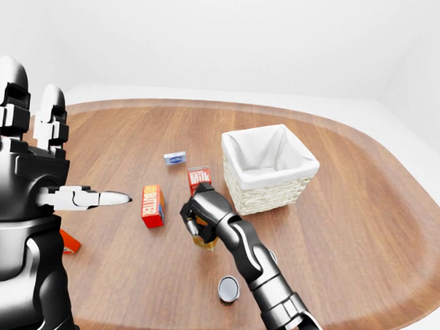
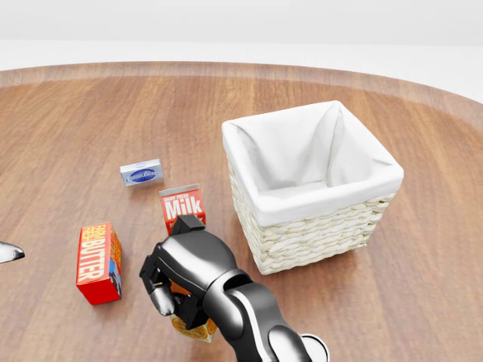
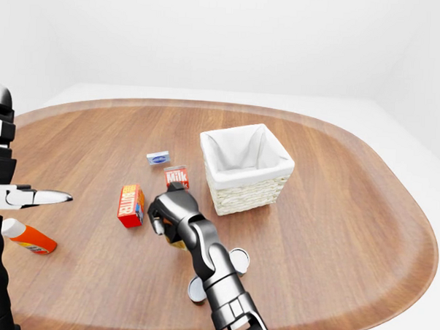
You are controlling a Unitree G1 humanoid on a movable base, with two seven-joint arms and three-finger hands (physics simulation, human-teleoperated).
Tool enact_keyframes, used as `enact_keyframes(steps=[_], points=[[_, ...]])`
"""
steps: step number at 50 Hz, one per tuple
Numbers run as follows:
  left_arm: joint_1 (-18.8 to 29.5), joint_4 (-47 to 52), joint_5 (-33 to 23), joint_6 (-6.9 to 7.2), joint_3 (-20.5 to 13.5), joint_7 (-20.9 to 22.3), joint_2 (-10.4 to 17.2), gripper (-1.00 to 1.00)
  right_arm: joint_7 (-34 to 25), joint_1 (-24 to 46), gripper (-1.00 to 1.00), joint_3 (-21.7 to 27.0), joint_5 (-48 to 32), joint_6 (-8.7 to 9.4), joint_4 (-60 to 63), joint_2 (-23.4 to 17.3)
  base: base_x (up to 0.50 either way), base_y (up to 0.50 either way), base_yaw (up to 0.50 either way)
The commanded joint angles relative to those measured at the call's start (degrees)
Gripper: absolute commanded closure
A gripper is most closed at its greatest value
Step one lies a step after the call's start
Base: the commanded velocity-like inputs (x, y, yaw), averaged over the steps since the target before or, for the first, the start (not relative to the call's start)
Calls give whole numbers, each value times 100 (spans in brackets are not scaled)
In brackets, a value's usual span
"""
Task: Pick up the orange juice, and put it in the basket.
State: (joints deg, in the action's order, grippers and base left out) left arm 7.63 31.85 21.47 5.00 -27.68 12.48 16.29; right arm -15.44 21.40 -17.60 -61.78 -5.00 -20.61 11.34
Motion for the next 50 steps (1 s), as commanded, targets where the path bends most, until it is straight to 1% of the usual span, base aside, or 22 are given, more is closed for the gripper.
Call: enact_keyframes(steps=[1, 15, 28, 37, 43, 50], points=[[2, 9, 3, 0, -4, -2, 1, -100, -229, 225, 100, 71, 162, 0, 414, 21, 0, 0, 0], [-10, -10, -3, 0, 4, 1, -5, -100, -453, 610, 100, 216, 390, 0, 831, 79, 0, 0, 0], [-8, -7, -11, 0, 5, 2, -11, -100, -577, 1056, 100, 328, 555, 0, 976, 116, 0, 0, 0], [-8, -7, -7, 0, 5, 4, -10, -100, -733, 1545, 100, 507, 638, 0, 971, 40, 0, 0, 0], [-8, -7, -8, 0, 5, 4, -10, -100, -826, 2028, 100, 689, 777, 0, 871, -76, 0, 0, 0], [-8, -7, -9, 0, 5, 2, -11, -100, -770, 2516, 100, 841, 985, 0, 546, -225, 0, 0, 0]])
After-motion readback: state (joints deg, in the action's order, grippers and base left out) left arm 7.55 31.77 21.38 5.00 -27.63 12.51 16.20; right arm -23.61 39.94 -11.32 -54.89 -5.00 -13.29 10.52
